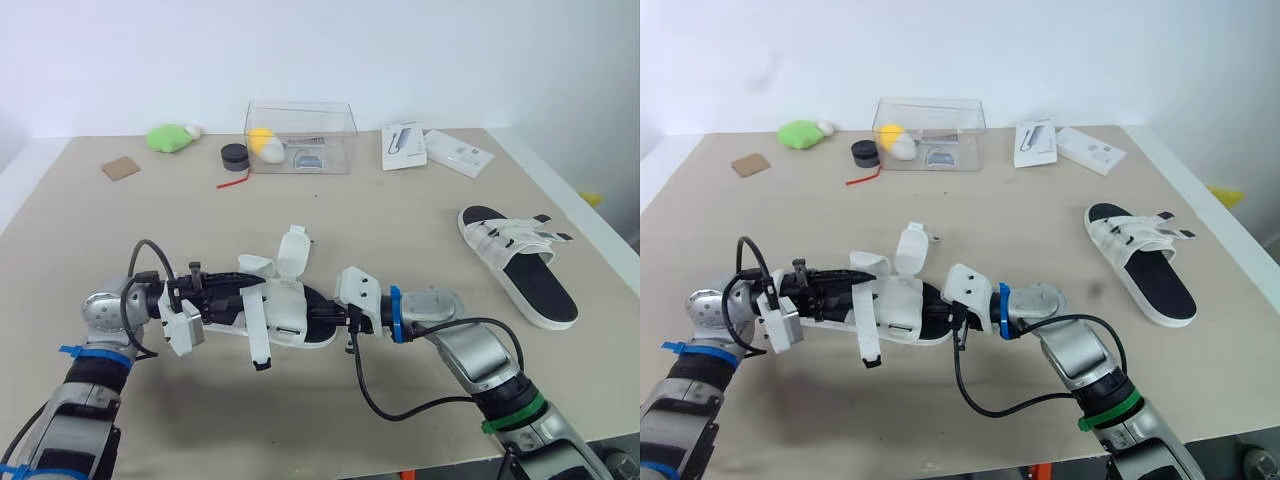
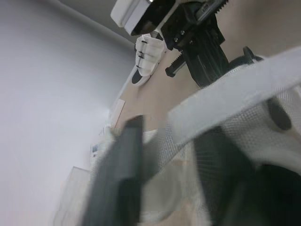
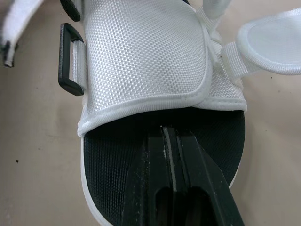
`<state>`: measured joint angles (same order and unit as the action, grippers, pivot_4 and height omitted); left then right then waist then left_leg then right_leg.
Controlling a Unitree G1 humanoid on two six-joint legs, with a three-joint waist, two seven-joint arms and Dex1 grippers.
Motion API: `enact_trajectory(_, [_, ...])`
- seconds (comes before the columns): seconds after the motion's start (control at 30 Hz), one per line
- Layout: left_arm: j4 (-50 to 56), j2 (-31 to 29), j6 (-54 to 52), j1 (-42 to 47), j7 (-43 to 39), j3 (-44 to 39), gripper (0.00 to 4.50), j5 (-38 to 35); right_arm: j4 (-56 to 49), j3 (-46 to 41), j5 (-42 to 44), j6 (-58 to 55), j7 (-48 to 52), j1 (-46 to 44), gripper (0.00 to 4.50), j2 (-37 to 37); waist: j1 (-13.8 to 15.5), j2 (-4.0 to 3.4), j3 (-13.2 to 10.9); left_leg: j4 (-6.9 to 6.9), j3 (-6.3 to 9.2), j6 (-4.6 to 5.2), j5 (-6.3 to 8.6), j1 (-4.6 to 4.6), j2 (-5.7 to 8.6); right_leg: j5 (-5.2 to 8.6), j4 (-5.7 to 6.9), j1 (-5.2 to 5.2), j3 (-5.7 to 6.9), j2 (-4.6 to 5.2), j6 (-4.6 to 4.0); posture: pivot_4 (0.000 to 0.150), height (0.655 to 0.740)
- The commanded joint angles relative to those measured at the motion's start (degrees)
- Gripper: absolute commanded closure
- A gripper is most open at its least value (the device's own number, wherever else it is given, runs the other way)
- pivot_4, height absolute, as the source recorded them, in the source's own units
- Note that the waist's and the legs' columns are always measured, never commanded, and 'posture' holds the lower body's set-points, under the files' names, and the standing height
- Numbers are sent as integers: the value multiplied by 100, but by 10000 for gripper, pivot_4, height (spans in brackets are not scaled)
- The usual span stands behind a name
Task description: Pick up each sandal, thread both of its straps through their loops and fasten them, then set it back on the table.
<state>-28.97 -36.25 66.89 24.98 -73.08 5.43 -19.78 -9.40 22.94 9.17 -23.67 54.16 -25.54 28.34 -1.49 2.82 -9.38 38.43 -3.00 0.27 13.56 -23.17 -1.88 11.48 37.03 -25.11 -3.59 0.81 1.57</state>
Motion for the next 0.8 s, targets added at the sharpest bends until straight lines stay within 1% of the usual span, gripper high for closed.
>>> enact_trajectory(0.03, [706, -321, -607, -304, 356, -150, 11271, -144, 256, 339, -248, -241, 89, 63, 45000, 32, -5, -1, 1, 0, 2, 0, 0, 0, -3, 1, 0, 0, 3, 1, 0, 1500, 7400])
enact_trajectory(0.1, [1013, -508, -1163, -573, 519, -252, 1454, -246, 307, 367, -314, -220, 76, 71, 45000, 34, -4, -3, 2, 0, 1, 0, 0, 5, -6, 3, 0, 2, 9, 1, 1, 1500, 7400])
enact_trajectory(0.13, [1313, -651, -1714, -787, 623, -318, 528, -419, 320, 377, -316, -232, 83, 88, 45000, 23, -6, -5, 3, 0, 0, 0, 0, 11, -9, 2, 1, 4, 11, 1, -2, 1500, 7400])
enact_trajectory(0.23, [2222, -982, -2862, -1385, 833, -488, 528, -801, 316, 429, -352, -209, 118, 147, 45000, 19, -23, -7, 5, -2, -2, 0, 0, 19, -19, 11, 2, 6, 12, 0, -22, 1500, 7400])
enact_trajectory(0.3, [2784, -1149, -3830, -1699, 1103, -621, 528, -1119, 309, 452, -364, -194, 136, 160, 45000, 11, -28, -6, 6, -4, -1, -2, 1, 21, -21, 20, 2, 6, 15, 0, -35, 1500, 7400])
enact_trajectory(0.43, [3399, -1460, -5566, -1903, 1475, -892, 528, -1588, 280, 447, -365, -187, 166, 165, 45000, 19, -27, -6, 6, -6, 1, -3, 2, 23, -25, 26, 4, 7, 27, -7, -45, 1500, 7400])
enact_trajectory(0.53, [3616, -1633, -7174, -1789, 1806, -1203, 528, -2399, 300, 433, -373, -172, 193, 147, 45000, 24, -25, -9, 6, -9, 1, -3, 2, 27, -27, 32, 8, 8, 33, -11, -55, 1500, 7400])
enact_trajectory(0.63, [3582, -1953, -8762, -1761, 1567, -1434, 528, -3284, 307, 414, -325, -190, 241, 125, 45000, 7, -28, -9, 6, -13, 2, -5, 3, 29, -29, 36, 7, 8, 35, -16, -59, 1500, 7400])
enact_trajectory(0.67, [3544, -1997, -8975, -1756, 1442, -1501, 528, -3364, 317, 416, -327, -190, 245, 114, 45000, -1, -29, -9, 6, -14, 2, -7, 4, 29, -31, 37, 7, 8, 34, -19, -61, 1500, 7400])
enact_trajectory(0.7, [3551, -2152, -9496, -1760, 1310, -1568, 528, -3666, 320, 420, -332, -195, 250, 101, 45000, -10, -29, -9, 6, -18, 2, -9, 5, 29, -31, 41, 7, 6, 34, -20, -62, 1500, 7400])
enact_trajectory(0.8, [3703, -2691, -10817, -1963, 624, -1682, 528, -4331, 327, 431, -343, -213, 250, 71, 45000, -44, -33, -6, 6, -27, 1, -13, 8, 31, -32, 50, 7, 4, 34, -24, -69, 1500, 7400])
